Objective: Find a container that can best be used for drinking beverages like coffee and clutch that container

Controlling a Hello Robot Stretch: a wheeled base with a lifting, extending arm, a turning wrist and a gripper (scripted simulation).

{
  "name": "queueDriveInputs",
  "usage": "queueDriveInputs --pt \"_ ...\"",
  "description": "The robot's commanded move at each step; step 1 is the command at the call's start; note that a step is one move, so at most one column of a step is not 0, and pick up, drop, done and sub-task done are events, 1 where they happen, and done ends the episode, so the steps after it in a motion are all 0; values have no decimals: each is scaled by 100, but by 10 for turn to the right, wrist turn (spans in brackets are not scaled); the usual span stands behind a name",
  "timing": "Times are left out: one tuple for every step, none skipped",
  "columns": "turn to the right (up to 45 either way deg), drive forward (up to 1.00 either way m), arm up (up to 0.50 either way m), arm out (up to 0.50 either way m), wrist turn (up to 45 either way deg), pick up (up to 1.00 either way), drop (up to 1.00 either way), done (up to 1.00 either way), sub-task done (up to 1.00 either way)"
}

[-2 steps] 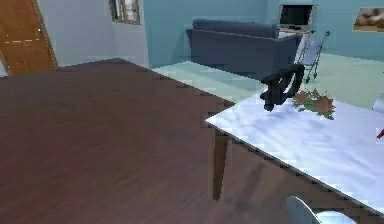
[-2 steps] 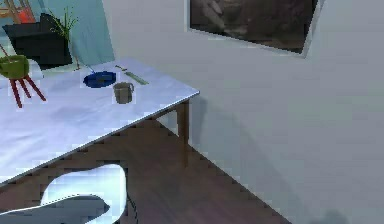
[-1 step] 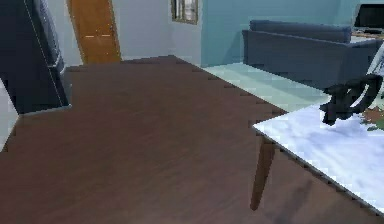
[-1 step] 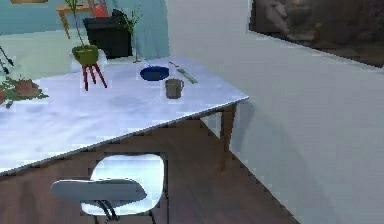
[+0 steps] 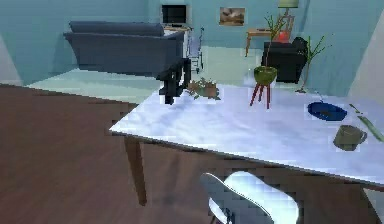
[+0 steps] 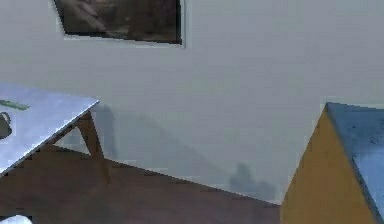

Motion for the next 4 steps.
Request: queueDriveInputs --pt "450 0 0 0 0 0 0 0 0" --pt "120 0 0 0 0 0 0 0 0" --pt "0 80 0 0 0 0 0 0 0" --pt "-450 0 0 0 0 0 0 0 0"
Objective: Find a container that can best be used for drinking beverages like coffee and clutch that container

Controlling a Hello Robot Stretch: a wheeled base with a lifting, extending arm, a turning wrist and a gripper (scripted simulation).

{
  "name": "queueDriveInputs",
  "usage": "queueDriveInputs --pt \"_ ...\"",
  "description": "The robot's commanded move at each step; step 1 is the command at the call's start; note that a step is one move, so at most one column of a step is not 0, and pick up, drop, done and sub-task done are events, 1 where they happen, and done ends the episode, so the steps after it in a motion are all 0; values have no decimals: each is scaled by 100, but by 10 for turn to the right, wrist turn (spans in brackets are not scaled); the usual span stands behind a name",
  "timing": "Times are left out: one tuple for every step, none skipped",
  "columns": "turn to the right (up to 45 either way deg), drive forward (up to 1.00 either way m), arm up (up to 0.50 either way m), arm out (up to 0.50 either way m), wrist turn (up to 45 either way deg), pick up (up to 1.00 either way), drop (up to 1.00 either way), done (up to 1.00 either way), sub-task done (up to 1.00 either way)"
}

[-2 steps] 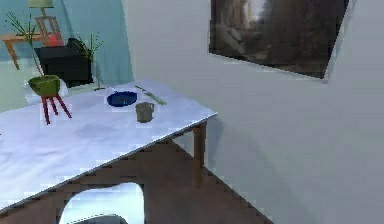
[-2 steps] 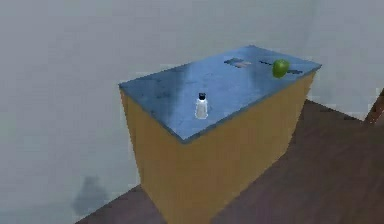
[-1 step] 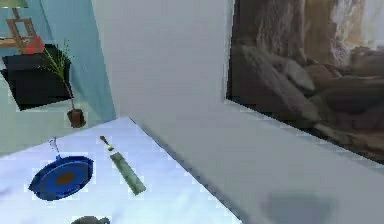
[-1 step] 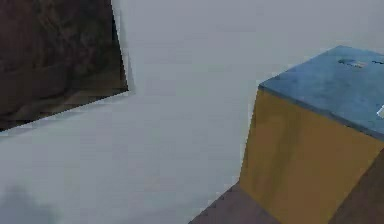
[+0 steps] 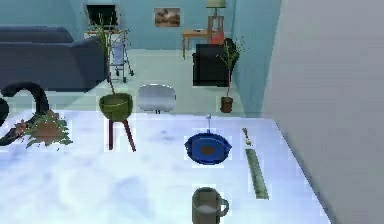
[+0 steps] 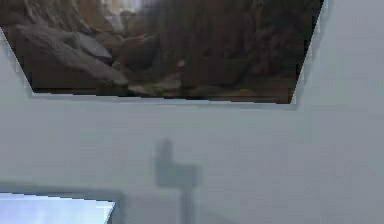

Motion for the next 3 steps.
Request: queueDriveInputs --pt "-450 0 0 0 0 0 0 0 0" --pt "-330 0 0 0 0 0 0 0 0" --pt "0 0 50 0 0 0 0 0 0"
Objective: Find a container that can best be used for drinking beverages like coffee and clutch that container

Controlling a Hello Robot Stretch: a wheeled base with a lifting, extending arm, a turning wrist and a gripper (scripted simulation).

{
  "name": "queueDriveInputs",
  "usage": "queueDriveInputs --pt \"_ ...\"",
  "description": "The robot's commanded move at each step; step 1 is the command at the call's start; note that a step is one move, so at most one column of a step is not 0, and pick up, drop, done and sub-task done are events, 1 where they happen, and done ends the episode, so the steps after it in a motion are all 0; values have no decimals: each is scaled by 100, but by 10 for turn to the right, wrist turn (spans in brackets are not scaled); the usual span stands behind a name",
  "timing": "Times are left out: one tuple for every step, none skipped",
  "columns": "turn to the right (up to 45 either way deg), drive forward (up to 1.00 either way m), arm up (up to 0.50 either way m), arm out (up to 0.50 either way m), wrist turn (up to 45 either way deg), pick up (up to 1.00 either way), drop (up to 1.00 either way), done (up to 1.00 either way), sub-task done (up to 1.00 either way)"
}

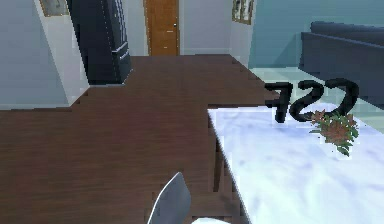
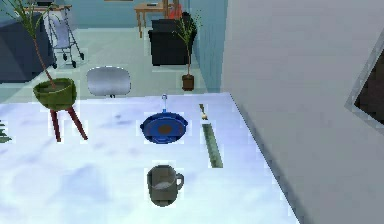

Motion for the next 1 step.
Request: queueDriveInputs --pt "0 0 36 0 0 0 0 0 0"
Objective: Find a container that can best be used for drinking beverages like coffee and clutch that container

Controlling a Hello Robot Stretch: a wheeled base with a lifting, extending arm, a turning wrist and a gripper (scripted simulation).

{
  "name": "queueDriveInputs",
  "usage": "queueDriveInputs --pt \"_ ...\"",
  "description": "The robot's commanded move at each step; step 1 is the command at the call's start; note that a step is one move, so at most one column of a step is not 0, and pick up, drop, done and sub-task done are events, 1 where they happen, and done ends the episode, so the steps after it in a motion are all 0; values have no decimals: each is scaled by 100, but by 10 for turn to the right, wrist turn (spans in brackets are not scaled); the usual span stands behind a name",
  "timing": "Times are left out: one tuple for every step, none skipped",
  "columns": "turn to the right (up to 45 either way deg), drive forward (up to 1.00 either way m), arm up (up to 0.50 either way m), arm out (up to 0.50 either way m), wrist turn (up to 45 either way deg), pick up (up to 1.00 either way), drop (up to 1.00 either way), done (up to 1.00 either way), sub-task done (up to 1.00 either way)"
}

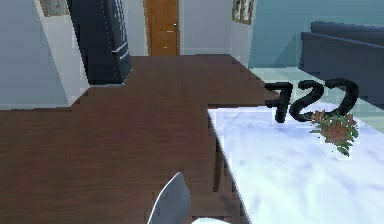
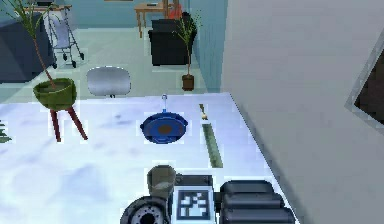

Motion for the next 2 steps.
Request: queueDriveInputs --pt "0 0 0 12 0 0 0 0 0" --pt "0 0 0 0 450 0 0 0 0"
